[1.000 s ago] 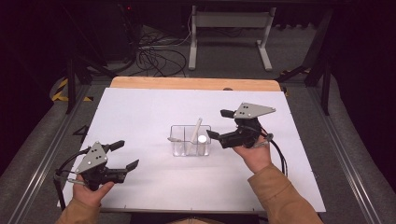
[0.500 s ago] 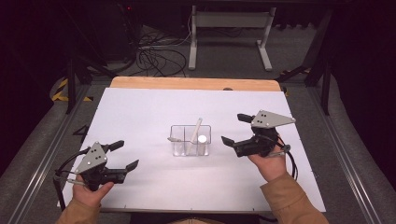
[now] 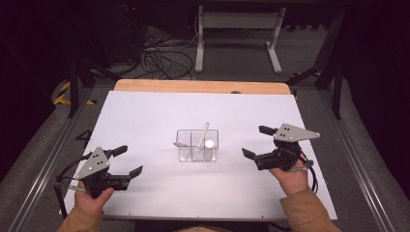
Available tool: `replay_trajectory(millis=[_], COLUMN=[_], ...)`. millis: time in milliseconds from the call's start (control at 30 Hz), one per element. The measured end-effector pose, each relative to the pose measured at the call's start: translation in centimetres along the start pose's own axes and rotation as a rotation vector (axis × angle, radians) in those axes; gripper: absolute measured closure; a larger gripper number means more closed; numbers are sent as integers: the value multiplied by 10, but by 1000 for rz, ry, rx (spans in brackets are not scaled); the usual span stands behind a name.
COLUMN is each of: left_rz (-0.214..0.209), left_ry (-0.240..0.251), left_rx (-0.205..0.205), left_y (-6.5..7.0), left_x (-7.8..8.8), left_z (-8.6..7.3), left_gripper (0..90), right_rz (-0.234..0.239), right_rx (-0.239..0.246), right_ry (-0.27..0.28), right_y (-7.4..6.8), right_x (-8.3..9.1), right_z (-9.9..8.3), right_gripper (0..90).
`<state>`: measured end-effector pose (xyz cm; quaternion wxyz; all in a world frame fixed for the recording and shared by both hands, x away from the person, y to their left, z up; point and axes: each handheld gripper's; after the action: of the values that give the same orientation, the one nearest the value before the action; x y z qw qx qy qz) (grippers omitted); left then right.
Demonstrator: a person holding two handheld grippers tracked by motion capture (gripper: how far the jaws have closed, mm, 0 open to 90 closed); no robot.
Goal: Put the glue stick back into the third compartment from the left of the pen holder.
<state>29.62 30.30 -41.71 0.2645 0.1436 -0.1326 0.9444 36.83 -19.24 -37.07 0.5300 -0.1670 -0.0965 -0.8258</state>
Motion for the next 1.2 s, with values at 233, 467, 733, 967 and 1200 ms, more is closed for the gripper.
replay_trajectory(millis=[233, 467, 733, 967, 1200], left_rz=[-22, -29, -20, -4, -6], left_ry=[9, 18, 16, 13, 14], left_rx=[4, -2, -9, -9, -6], left_y=[0, 0, 0, -3, -3], left_x=[1, 2, 2, 6, 7], left_z=[0, 0, -1, -4, -7], left_gripper=[146, 130, 130, 130, 130], right_rz=[23, 10, -10, -15, -26], right_rx=[12, 3, -10, -47, -24], right_ry=[-12, -15, -20, -34, -49], right_y=[0, 0, 2, 8, 5], right_x=[6, 10, 13, 21, 21], right_z=[-18, -35, -53, -73, -87], right_gripper=[22, 16, 16, 14, 3])
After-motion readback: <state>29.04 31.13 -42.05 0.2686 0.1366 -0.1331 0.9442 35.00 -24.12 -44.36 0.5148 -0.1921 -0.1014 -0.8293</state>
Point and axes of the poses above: each handheld gripper's, and its own axes: x roughly backward along the jaws, z roughly out of its top, y roughly to its right, and after that the axes turned 13 degrees about z, right-handed
